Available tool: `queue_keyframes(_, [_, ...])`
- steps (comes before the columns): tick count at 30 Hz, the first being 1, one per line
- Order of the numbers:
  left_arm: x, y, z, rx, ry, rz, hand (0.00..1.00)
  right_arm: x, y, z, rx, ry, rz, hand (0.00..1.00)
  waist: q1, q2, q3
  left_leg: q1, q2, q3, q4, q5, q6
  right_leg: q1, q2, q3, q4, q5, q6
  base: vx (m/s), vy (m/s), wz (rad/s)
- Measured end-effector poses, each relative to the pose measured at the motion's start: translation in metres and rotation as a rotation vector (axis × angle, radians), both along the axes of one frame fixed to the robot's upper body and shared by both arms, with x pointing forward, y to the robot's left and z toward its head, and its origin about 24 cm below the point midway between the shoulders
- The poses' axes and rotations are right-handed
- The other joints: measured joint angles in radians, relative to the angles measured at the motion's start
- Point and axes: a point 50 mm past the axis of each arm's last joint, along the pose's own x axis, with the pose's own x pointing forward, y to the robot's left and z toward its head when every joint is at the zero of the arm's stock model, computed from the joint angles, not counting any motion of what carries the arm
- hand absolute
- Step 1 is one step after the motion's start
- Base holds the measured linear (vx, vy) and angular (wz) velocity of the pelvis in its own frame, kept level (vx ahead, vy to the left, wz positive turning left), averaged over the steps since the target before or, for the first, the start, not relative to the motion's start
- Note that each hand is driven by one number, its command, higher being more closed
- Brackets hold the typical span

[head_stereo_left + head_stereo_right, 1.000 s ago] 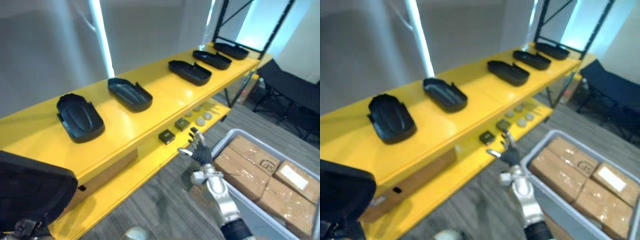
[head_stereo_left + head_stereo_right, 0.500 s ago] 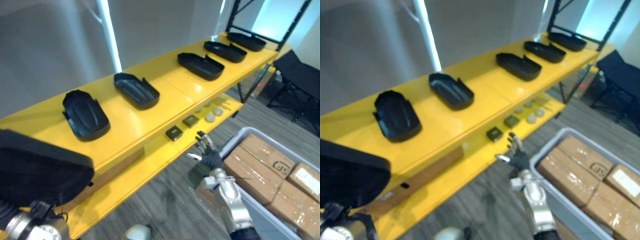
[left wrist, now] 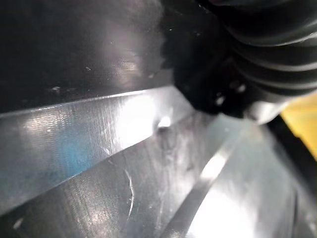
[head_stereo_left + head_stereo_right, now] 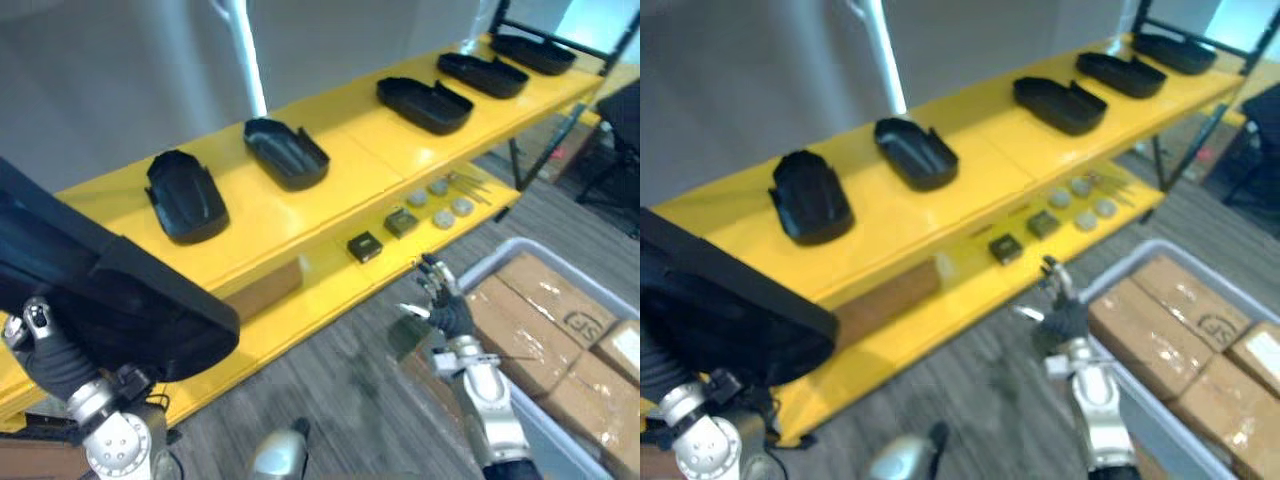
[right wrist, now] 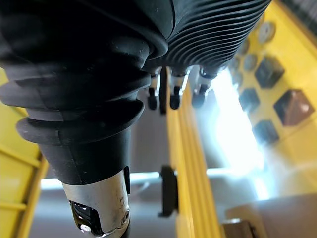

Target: Walk over and take plastic housings, then place them on the shelf

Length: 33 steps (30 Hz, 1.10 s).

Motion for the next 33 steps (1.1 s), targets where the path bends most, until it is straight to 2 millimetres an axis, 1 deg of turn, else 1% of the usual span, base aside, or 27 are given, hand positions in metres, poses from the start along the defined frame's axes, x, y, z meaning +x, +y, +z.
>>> queue_keyframes(1, [-0.001,0.0,0.0,0.003,0.004,0.004,1.0,-0.001,0.0,0.0,0.0,-0.002,0.002,0.0,-0.006,-0.001,0.0,0.0,0.005,0.002,0.0,-0.001,0.0,-0.005,0.002,0.002,0.01,-0.004,0.0,-0.18,-0.066,-0.08])
queue_keyframes(3, [-0.001,0.001,-0.001,0.001,0.004,0.014,1.0,-0.007,-0.003,0.0,-0.003,-0.013,0.009,0.0,-0.011,0.002,0.0,-0.005,0.036,0.06,0.0,0.003,0.003,-0.031,0.004,0.011,0.052,-0.019,-0.007,-0.15,-0.05,-0.04])
queue_keyframes(5, [-0.002,0.001,-0.001,0.0,0.005,0.018,1.0,-0.011,-0.005,-0.002,-0.006,-0.009,0.01,0.0,-0.012,0.003,-0.001,-0.005,0.043,0.085,0.005,0.004,0.005,-0.039,-0.002,0.014,0.071,-0.03,0.0,-0.09,-0.018,0.01])
queue_keyframes(7, [-0.002,0.002,0.0,0.001,0.004,0.022,1.0,-0.011,-0.005,-0.002,-0.009,-0.013,0.011,0.0,-0.012,0.01,-0.002,-0.026,0.045,0.101,0.034,0.001,0.01,-0.055,-0.005,0.017,0.096,-0.04,-0.002,-0.05,0.008,0.01])
queue_keyframes(9, [-0.003,0.0,0.002,0.026,0.007,0.025,1.0,-0.011,-0.005,-0.001,-0.006,-0.025,0.007,0.0,-0.01,0.015,-0.004,-0.06,0.032,0.105,0.073,-0.016,0.028,-0.079,-0.024,0.016,0.125,-0.055,0.009,0.0,0.079,0.06])
queue_keyframes(10, [-0.004,0.0,0.002,0.036,0.011,0.026,1.0,-0.011,-0.005,-0.001,-0.005,-0.026,0.004,0.0,-0.009,0.014,-0.005,-0.06,0.026,0.107,0.078,-0.021,0.029,-0.081,-0.034,0.015,0.134,-0.058,0.01,0.04,0.089,0.09])
queue_keyframes(12, [-0.005,-0.001,0.003,0.072,0.024,0.033,1.0,-0.011,-0.005,-0.001,0.005,-0.029,-0.021,0.0,-0.008,0.01,-0.007,-0.069,0.004,0.109,0.099,-0.04,0.037,-0.078,-0.058,0.01,0.144,-0.073,0.029,0.06,0.105,0.11])
queue_keyframes(14, [-0.01,0.0,0.011,0.132,0.016,0.056,1.0,-0.011,-0.003,-0.001,0.041,-0.032,-0.051,0.0,-0.007,-0.01,-0.022,-0.089,-0.022,0.11,0.129,-0.067,0.049,-0.073,-0.086,0.003,0.136,-0.085,0.038,0.11,0.135,0.19])
queue_keyframes(15, [-0.013,0.002,0.018,0.16,-0.007,0.074,1.0,-0.011,-0.001,-0.001,0.056,-0.032,-0.062,0.0,-0.005,-0.019,-0.035,-0.097,-0.03,0.115,0.15,-0.091,0.057,-0.058,-0.09,-0.005,0.108,-0.085,0.038,0.2,0.149,0.14])
queue_keyframes(16, [-0.017,0.004,0.023,0.181,-0.032,0.094,1.0,-0.011,0.001,-0.002,0.07,-0.03,-0.07,0.0,-0.004,-0.022,-0.06,-0.092,-0.04,0.124,0.146,-0.115,0.064,-0.033,-0.09,-0.012,0.095,-0.064,0.041,0.24,0.122,0.11])
queue_keyframes(17, [-0.017,0.005,0.025,0.185,-0.047,0.104,1.0,-0.01,0.002,-0.001,0.073,-0.036,-0.07,0.0,-0.003,-0.026,-0.068,-0.091,-0.039,0.124,0.148,-0.12,0.067,-0.053,-0.1,-0.011,0.133,-0.047,0.036,0.26,0.099,0.11])
queue_keyframes(18, [-0.016,0.005,0.028,0.186,-0.064,0.108,1.0,-0.009,0.003,0.001,0.074,-0.045,-0.068,0.0,0.0,-0.023,-0.075,-0.089,-0.038,0.119,0.15,-0.121,0.068,-0.103,-0.111,0.007,0.228,-0.016,0.02,0.2,0.084,0.17])
queue_keyframes(19, [-0.015,0.006,0.031,0.192,-0.083,0.114,1.0,-0.007,0.005,0.002,0.079,-0.053,-0.066,0.0,0.001,-0.023,-0.079,-0.081,-0.036,0.113,0.144,-0.119,0.068,-0.15,-0.121,0.027,0.318,0.019,0.019,0.22,0.143,0.15])
queue_keyframes(20, [-0.014,0.008,0.035,0.209,-0.099,0.118,1.0,-0.002,0.009,0.006,0.095,-0.071,-0.068,0.0,0.0,-0.034,-0.076,-0.049,-0.033,0.105,0.113,-0.117,0.072,-0.2,-0.138,0.048,0.421,0.078,0.009,0.3,0.106,0.04])
queue_keyframes(21, [-0.012,0.009,0.038,0.217,-0.106,0.122,1.0,0.002,0.013,0.01,0.106,-0.095,-0.059,0.0,-0.001,-0.03,-0.072,0.0,-0.018,0.102,0.074,-0.115,0.076,-0.234,-0.144,0.056,0.497,0.08,-0.02,0.33,0.066,-0.06])
queue_keyframes(22, [-0.011,0.01,0.039,0.219,-0.111,0.126,1.0,0.005,0.015,0.013,0.106,-0.11,-0.052,0.0,-0.003,-0.022,-0.07,0.022,-0.008,0.1,0.059,-0.115,0.077,-0.242,-0.136,0.058,0.509,0.054,-0.031,0.35,-0.012,-0.05])
queue_keyframes(23, [-0.007,0.011,0.044,0.22,-0.136,0.131,1.0,0.01,0.016,0.021,0.1,-0.145,-0.043,0.0,-0.009,-0.016,-0.069,0.064,0.016,0.087,0.03,-0.115,0.076,-0.247,-0.101,0.057,0.479,0.009,-0.049,0.25,-0.063,0.1])
queue_keyframes(24, [0.0,0.012,0.047,0.215,-0.166,0.133,1.0,0.014,0.015,0.029,0.093,-0.177,-0.038,0.0,-0.012,-0.008,-0.076,0.076,0.04,0.074,0.013,-0.116,0.074,-0.262,-0.056,0.065,0.383,-0.017,-0.059,0.23,-0.08,0.17])
queue_keyframes(25, [0.005,0.013,0.048,0.207,-0.176,0.136,1.0,0.015,0.014,0.033,0.085,-0.198,-0.033,0.0,-0.013,-0.003,-0.078,0.079,0.051,0.066,0.007,-0.119,0.069,-0.275,-0.035,0.077,0.329,-0.018,-0.062,0.17,-0.132,0.34])
queue_keyframes(26, [0.015,0.016,0.049,0.19,-0.186,0.146,1.0,0.018,0.013,0.043,0.069,-0.237,-0.024,0.0,-0.023,0.002,-0.075,0.08,0.064,0.039,-0.003,-0.121,0.057,-0.305,0.0,0.14,0.238,-0.014,-0.058,0.15,-0.181,0.6])
queue_keyframes(27, [0.024,0.019,0.047,0.166,-0.171,0.159,1.0,0.019,0.011,0.051,0.054,-0.268,-0.016,0.0,-0.039,0.005,-0.074,0.079,0.067,0.001,-0.003,-0.127,0.041,-0.32,0.021,0.215,0.167,0.002,-0.037,0.14,-0.215,0.77])
queue_keyframes(28, [0.028,0.02,0.045,0.156,-0.158,0.163,1.0,0.018,0.01,0.054,0.051,-0.281,-0.014,0.0,-0.048,0.003,-0.075,0.079,0.065,-0.017,-0.001,-0.13,0.031,-0.318,0.028,0.243,0.13,0.016,-0.025,0.11,-0.274,0.9])
queue_keyframes(29, [0.032,0.022,0.041,0.14,-0.132,0.173,1.0,0.017,0.01,0.06,0.049,-0.307,-0.012,0.0,-0.059,-0.006,-0.079,0.077,0.059,-0.046,-0.001,-0.14,0.013,-0.308,0.027,0.275,0.091,0.055,-0.018,0.07,-0.27,0.86])
queue_keyframes(30, [0.032,0.024,0.04,0.139,-0.11,0.178,1.0,0.016,0.01,0.067,0.051,-0.343,-0.007,0.0,-0.061,-0.027,-0.089,0.077,0.046,-0.07,-0.001,-0.156,-0.011,-0.301,0.016,0.278,0.072,0.091,0.003,0.13,-0.382,1.1])
queue_keyframes(31, [0.03,0.021,0.031,0.113,-0.076,0.183,1.0,0.013,0.007,0.078,0.03,-0.4,-0.002,0.0,-0.062,0.002,-0.098,0.08,0.074,-0.116,-0.001,-0.164,-0.031,-0.271,0.035,0.224,0.076,0.087,0.021,0.2,-0.377,1.03])
queue_keyframes(32, [0.026,0.02,0.025,0.108,-0.045,0.199,1.0,0.013,0.005,0.086,0.009,-0.442,0.009,0.0,-0.054,0.037,-0.11,0.072,0.108,-0.117,-0.004,-0.16,-0.038,-0.255,0.062,0.189,0.058,0.084,0.009,0.28,-0.399,0.93])
queue_keyframes(33, [0.022,0.02,0.021,0.101,-0.023,0.212,1.0,0.014,0.005,0.094,-0.01,-0.478,0.02,0.0,-0.048,0.057,-0.125,0.064,0.13,-0.114,-0.008,-0.143,-0.062,-0.253,0.078,0.162,0.055,0.087,-0.003,0.27,-0.333,0.8])
